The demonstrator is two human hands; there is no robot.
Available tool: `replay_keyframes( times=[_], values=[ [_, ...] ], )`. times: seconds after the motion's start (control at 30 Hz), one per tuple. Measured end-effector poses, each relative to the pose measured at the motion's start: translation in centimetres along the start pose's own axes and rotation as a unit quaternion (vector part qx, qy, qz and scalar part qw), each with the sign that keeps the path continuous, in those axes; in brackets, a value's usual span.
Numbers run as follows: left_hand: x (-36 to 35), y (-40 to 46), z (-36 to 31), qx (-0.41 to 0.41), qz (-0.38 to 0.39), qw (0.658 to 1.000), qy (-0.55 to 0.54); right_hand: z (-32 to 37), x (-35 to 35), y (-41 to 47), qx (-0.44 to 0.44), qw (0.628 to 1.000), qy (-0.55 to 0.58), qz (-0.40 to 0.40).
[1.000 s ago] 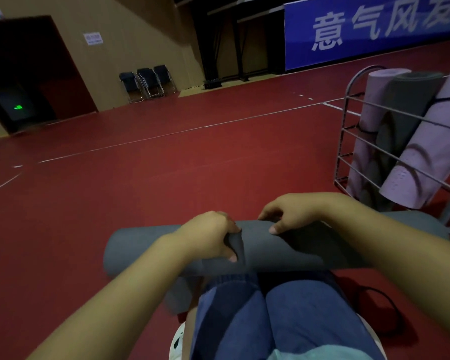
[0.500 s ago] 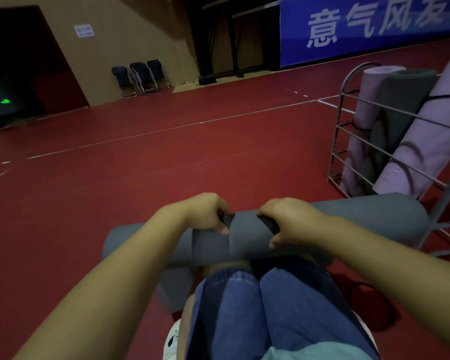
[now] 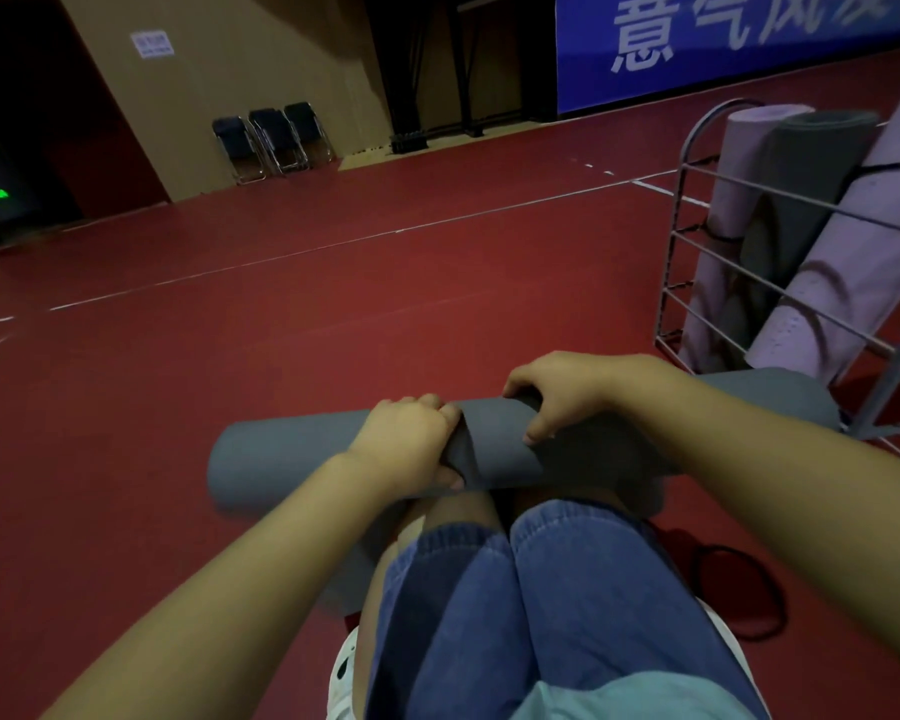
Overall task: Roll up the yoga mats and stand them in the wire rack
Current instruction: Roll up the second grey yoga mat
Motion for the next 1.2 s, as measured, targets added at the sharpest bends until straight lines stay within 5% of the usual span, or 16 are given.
replay_keyframes(
  times=[0.5,0.97,1.2],
  values=[
    [-3.5,2.5,0.4,0.033,-0.074,0.996,-0.036,0.1,-2.1,2.6,-0.003,0.997,-0.071,0.029],
    [8.6,-1.8,2.3,0.001,-0.148,0.989,0.011,3.0,7.9,-3.9,0.056,0.991,-0.106,-0.057],
    [6.4,-6.7,0.5,-0.048,-0.143,0.989,-0.01,5.6,3.8,-7.6,0.07,0.995,-0.053,0.041]
  ],
)
Point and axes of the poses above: each hand's wrist, its own y-axis towards the middle knuckle, its own x-axis out of the back of the hand, z = x × y, the point moved 4 cm from there along y, towards the middle knuckle, and after that the axes turned 5 degrees about x, right-handed, at the moved point
